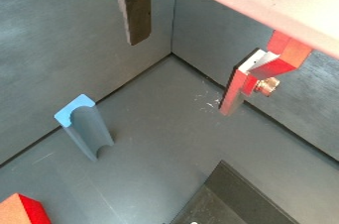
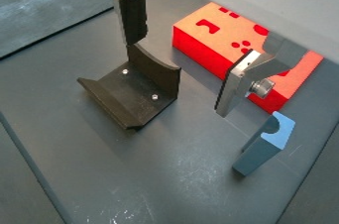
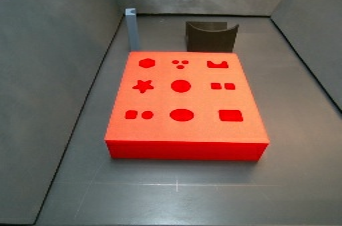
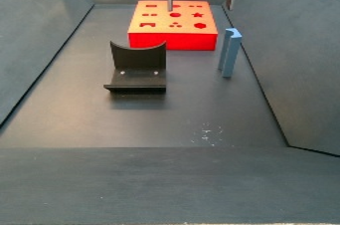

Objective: Pick up the arch object. Move up. Rotate the arch object. Move to above the board. Insert the arch object.
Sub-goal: Pick up the arch object.

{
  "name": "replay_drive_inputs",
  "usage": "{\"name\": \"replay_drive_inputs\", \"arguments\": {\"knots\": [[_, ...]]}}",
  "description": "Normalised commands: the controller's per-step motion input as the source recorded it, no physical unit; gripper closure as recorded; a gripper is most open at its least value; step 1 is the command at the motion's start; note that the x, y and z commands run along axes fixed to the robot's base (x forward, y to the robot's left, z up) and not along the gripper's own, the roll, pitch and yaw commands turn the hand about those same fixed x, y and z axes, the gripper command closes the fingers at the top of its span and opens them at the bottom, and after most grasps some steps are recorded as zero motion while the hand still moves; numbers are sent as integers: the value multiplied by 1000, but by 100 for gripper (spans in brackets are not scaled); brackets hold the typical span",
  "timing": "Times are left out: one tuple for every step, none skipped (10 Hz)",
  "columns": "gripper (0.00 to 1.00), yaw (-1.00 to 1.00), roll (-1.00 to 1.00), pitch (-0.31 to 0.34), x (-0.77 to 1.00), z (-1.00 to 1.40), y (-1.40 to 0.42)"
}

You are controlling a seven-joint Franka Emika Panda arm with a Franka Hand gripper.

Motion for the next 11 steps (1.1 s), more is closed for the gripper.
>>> {"name": "replay_drive_inputs", "arguments": {"knots": [[0,0,9,-137,-700,-214,-337],[0,231,196,-87,-711,-400,-689],[0,423,199,-57,-603,-446,-720],[0,503,153,-34,-551,-354,-660],[0,514,106,-73,-680,-311,-446],[0,409,73,-54,-529,-280,-354],[0,60,31,-19,-200,-243,-191],[0,0,13,0,-157,-286,-57],[0,-120,0,0,-254,-371,-49],[0,-183,0,0,-160,-423,0],[0,-186,0,0,-89,-514,0]]}}
